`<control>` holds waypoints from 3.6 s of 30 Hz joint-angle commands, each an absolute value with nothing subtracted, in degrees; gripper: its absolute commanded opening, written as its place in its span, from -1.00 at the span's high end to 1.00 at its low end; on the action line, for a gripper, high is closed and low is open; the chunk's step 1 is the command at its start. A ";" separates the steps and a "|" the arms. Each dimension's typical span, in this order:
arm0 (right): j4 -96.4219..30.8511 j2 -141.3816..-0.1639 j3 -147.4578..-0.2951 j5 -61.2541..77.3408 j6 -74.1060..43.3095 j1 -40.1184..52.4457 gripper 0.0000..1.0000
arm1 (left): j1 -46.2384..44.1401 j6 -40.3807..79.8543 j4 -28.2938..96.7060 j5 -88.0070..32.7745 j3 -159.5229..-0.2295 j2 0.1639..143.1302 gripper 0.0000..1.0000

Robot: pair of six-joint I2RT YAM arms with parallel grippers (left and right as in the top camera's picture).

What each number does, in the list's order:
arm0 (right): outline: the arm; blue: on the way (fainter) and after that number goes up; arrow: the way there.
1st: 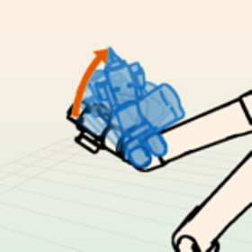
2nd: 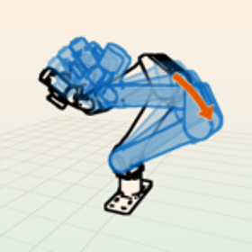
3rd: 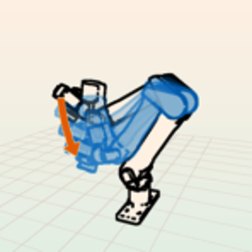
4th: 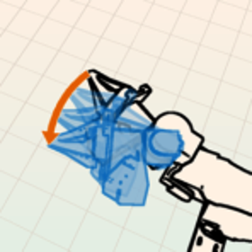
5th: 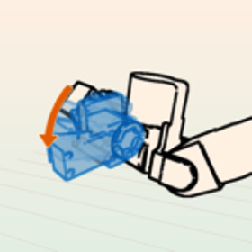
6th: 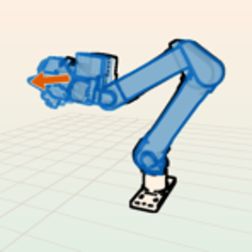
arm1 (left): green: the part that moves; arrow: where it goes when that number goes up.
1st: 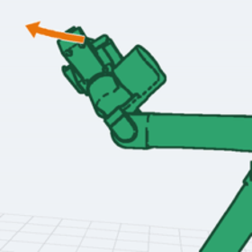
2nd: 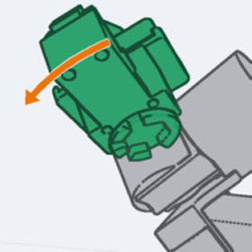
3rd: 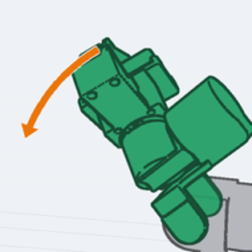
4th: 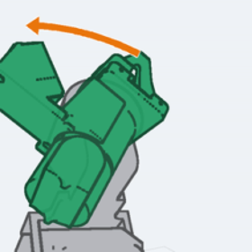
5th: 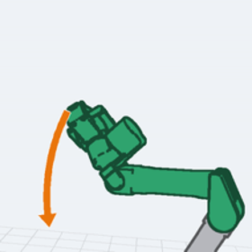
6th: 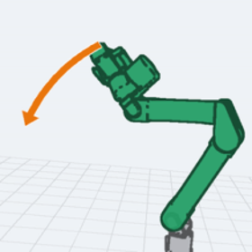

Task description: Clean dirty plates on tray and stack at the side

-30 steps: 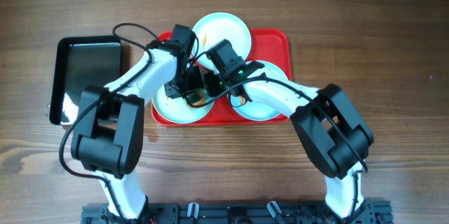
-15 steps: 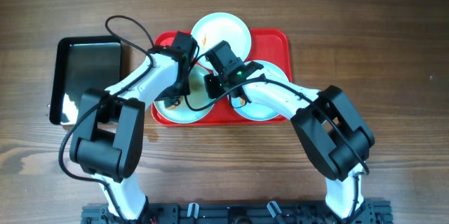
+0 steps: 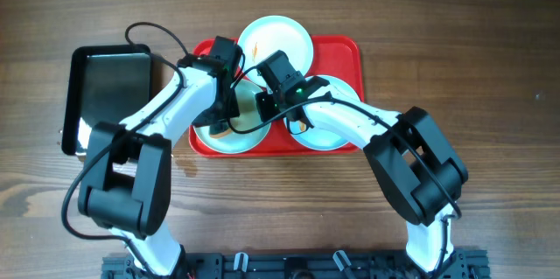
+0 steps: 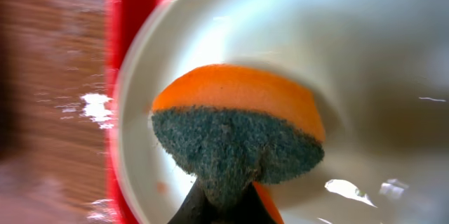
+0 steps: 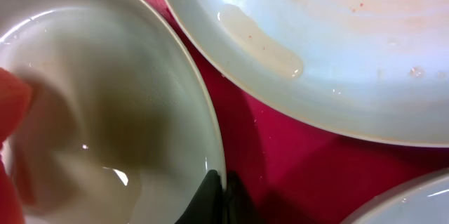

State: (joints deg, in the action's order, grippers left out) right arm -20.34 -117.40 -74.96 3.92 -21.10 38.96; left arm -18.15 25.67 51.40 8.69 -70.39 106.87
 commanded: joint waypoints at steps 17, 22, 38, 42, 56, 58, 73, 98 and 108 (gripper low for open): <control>-21.37 -115.90 -75.33 2.92 -19.51 39.31 0.91 | -17.74 26.13 40.12 3.57 -58.81 105.97 0.92; -21.45 -115.90 -75.42 2.90 -19.49 39.31 0.91 | -17.74 26.02 43.64 19.49 -58.50 105.95 0.92; -21.61 -115.90 -75.77 2.92 -19.73 39.31 0.92 | -17.74 27.64 45.04 28.14 -67.72 102.61 0.92; -21.93 -115.26 -76.14 2.92 -19.73 39.31 0.91 | -17.74 27.70 45.04 19.33 -69.71 98.83 0.92; -24.34 -105.08 -76.14 -5.56 -18.31 39.31 0.91 | -17.19 29.43 52.53 11.25 -69.71 87.55 0.92; -24.69 -103.63 -76.14 -8.49 -15.51 39.33 0.91 | -16.73 29.41 52.80 9.39 -69.71 85.30 0.92; -23.27 -101.78 -76.14 -36.91 5.87 43.27 0.92 | -15.42 29.50 60.86 7.68 -69.54 83.05 0.92; -21.67 -101.78 -76.14 -59.77 4.32 54.15 0.91 | -15.42 29.69 63.99 6.85 -69.32 83.05 0.92; -32.80 -101.78 -76.14 -36.88 -5.98 53.01 0.91 | -15.42 29.67 63.31 6.87 -69.32 83.07 0.92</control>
State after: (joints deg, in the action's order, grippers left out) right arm -29.10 -103.35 -75.26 -53.12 2.83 54.00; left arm -15.66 29.06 63.81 7.35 -69.06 83.24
